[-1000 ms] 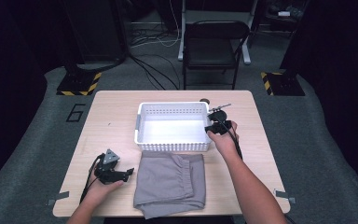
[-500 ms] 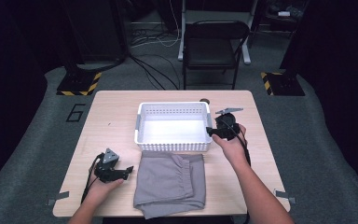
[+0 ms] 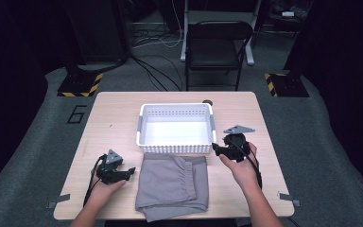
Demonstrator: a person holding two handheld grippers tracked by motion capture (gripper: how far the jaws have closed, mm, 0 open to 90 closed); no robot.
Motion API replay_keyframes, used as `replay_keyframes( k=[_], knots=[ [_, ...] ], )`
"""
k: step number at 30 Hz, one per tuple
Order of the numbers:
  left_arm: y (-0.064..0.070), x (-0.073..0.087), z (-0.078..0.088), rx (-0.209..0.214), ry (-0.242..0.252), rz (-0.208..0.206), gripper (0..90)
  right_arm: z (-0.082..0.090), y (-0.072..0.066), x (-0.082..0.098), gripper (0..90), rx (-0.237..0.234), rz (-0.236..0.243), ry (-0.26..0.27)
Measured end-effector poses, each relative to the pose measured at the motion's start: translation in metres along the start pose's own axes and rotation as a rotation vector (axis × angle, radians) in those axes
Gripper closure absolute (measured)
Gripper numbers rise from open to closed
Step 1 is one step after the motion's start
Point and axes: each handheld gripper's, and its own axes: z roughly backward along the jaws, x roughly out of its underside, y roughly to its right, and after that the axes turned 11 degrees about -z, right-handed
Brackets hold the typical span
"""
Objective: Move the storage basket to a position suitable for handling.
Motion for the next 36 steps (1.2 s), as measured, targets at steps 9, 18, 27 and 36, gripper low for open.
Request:
replay_keyframes(
  k=[9, 18, 27, 36],
  knots=[
    [0.012, -0.008, 0.009, 0.047, -0.010, 0.021, 40.7, 0.011, -0.012, 0.033, 54.5, -0.016, 0.034, -0.026],
    [0.023, -0.015, 0.020, 0.102, 0.027, 0.036, 40.7, 0.012, -0.003, 0.049, 54.9, -0.054, 0.023, -0.026],
    [0.028, -0.018, 0.033, 0.093, 0.040, 0.041, 40.0, 0.007, 0.002, 0.065, 50.7, -0.052, 0.035, -0.045],
    [0.033, -0.021, 0.041, 0.151, 0.087, 0.115, 38.7, 0.008, -0.012, 0.076, 52.6, -0.110, 0.058, -0.080]
  ],
)
